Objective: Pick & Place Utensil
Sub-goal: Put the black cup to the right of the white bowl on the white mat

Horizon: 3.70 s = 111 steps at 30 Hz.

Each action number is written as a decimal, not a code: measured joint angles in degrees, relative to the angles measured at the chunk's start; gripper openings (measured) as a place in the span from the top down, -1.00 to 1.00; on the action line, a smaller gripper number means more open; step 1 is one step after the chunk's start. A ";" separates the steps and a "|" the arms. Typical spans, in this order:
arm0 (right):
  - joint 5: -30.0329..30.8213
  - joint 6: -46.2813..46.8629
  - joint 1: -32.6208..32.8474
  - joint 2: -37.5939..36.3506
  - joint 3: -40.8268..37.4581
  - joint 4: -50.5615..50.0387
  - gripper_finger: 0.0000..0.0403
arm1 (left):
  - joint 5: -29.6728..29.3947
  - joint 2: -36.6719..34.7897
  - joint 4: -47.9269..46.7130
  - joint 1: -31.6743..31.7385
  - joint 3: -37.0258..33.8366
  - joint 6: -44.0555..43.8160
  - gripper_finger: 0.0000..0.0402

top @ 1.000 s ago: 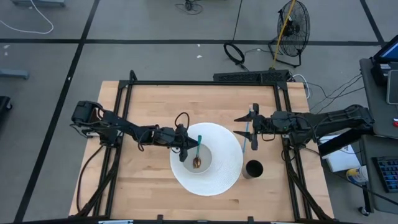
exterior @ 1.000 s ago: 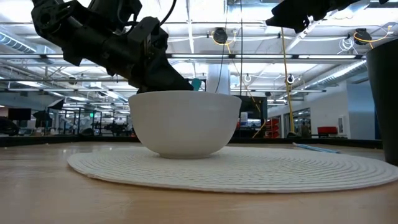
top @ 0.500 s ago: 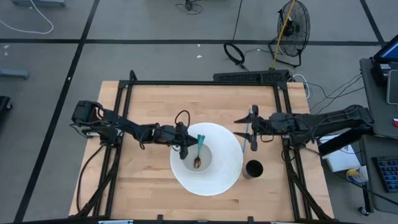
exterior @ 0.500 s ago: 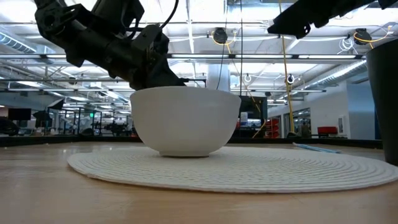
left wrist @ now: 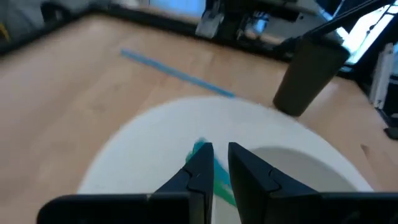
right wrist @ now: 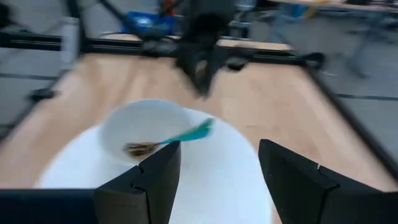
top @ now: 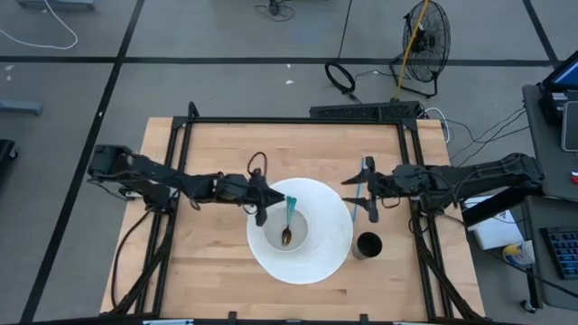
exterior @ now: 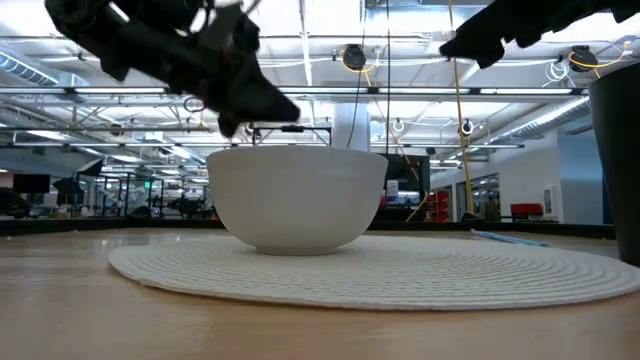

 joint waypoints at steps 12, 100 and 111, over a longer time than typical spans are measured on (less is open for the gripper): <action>-9.70 12.88 6.68 -2.73 4.01 -19.13 -0.04 | -18.54 -22.73 -30.53 -3.59 0.04 5.69 0.74; -2.07 42.29 22.86 14.18 10.97 -45.06 0.99 | -34.36 -27.43 -40.13 -10.21 0.00 -1.30 0.74; -1.93 38.97 21.93 14.07 17.55 -47.94 1.00 | -34.32 -27.43 -40.11 -10.21 0.00 -1.29 0.74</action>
